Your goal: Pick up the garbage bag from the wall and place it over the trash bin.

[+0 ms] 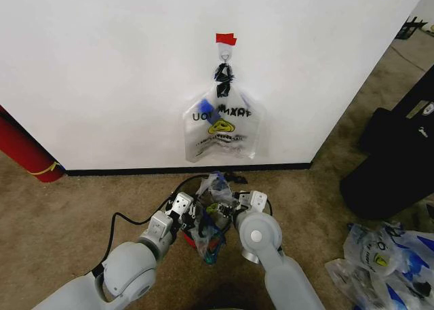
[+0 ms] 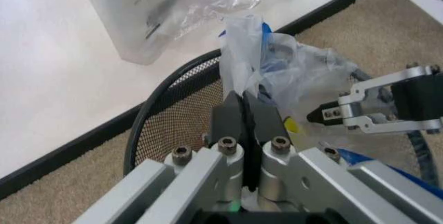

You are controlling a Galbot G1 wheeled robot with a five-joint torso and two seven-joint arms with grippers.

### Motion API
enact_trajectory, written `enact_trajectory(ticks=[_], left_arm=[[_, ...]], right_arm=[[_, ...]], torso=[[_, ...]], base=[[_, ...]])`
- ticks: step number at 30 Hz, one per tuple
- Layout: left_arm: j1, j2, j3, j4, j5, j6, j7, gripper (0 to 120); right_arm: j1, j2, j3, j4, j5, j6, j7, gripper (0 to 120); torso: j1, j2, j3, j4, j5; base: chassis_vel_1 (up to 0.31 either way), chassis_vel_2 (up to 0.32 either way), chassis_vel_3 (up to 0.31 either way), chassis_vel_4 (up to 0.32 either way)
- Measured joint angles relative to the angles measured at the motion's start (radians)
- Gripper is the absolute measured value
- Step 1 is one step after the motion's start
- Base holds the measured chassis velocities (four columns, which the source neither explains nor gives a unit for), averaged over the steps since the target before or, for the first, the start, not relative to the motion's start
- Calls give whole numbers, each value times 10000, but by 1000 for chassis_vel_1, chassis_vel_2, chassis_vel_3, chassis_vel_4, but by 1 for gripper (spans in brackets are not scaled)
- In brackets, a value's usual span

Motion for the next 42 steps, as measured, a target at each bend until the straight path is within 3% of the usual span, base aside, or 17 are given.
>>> enact_trajectory(ticks=[16, 25, 42], left_arm=[[34, -69, 76, 2, 53, -12, -36, 0], [161, -73, -95, -80, -45, 9, -101, 0], [319, 143, -962, -529, -1489, 479, -633, 0]], right_arm=[[-213, 243, 162, 120, -119, 79, 50, 0], [-604, 251, 406, 341, -168, 203, -473, 0], [-2114, 11, 1719, 1305, -580, 319, -2365, 0]], torso=[[0, 0, 0, -1, -1], [0, 0, 0, 1, 1], [0, 0, 0, 1, 1]], base=[[0, 0, 0, 0], [0, 0, 0, 0], [0, 0, 0, 0]])
